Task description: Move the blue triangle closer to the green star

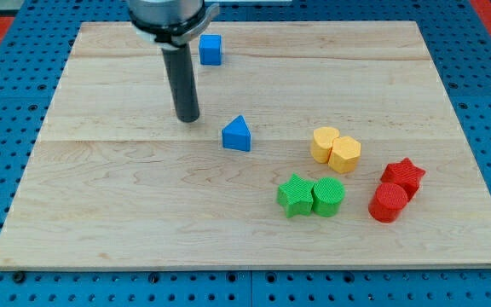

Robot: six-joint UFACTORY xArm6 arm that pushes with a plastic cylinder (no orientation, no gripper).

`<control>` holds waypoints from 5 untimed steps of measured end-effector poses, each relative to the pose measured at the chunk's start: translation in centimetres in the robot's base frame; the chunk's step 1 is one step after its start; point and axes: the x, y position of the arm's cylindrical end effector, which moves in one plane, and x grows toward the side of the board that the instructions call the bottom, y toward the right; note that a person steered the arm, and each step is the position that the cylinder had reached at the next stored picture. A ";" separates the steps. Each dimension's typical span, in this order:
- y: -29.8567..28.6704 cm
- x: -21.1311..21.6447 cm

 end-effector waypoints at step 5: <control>5.2 9.4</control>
